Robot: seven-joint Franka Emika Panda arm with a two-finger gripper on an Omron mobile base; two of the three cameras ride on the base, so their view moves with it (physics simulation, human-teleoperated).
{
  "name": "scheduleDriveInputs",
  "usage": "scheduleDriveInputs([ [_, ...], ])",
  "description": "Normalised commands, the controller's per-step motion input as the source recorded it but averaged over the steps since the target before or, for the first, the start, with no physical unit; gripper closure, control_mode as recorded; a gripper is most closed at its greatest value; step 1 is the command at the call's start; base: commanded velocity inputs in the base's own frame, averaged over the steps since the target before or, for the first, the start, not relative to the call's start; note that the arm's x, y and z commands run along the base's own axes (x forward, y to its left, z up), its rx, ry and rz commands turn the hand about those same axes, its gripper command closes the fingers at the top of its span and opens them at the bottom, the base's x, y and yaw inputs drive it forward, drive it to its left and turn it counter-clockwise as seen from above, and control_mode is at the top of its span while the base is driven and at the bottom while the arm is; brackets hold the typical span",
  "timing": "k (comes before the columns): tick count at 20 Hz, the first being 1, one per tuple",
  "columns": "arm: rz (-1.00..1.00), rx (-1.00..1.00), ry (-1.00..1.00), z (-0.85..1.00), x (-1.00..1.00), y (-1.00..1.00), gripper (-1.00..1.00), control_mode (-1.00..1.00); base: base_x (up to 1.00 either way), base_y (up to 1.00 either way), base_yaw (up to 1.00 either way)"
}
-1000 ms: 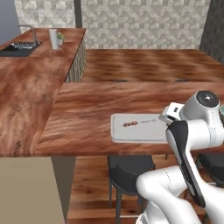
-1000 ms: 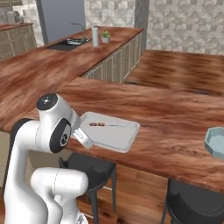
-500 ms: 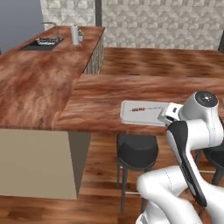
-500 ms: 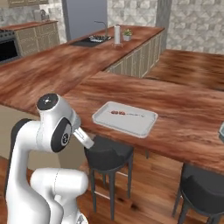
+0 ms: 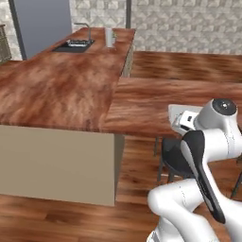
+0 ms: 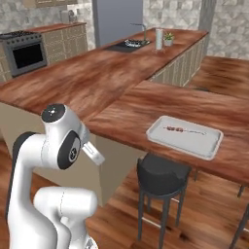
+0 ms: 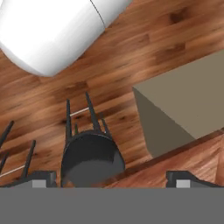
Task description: Place the cold items (squash and mushroom) from the fridge in one tupperware on the dining counter. Place the warm items (kebab skewer and hot dog) in the stove area in another tupperware.
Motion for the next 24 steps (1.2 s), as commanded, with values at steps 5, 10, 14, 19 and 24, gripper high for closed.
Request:
scheduleDriveInputs([
  [5, 0.0, 0.0, 0.0, 0.0, 0.0, 0.0, -1.0, 1.0, 0.0, 1.0, 0.0],
  [10, 0.0, 0.0, 0.0, 0.0, 0.0, 0.0, -1.0, 1.0, 0.0, 1.0, 0.0],
  [14, 0.0, 0.0, 0.0, 0.0, 0.0, 0.0, -1.0, 1.0, 0.02, 1.0, 0.0],
  [19, 0.0, 0.0, 0.0, 0.0, 0.0, 0.0, -1.0, 1.0, 0.14, 1.0, 0.09],
  [24, 0.0, 0.0, 0.0, 0.0, 0.0, 0.0, -1.0, 1.0, 0.1, 1.0, 0.18],
])
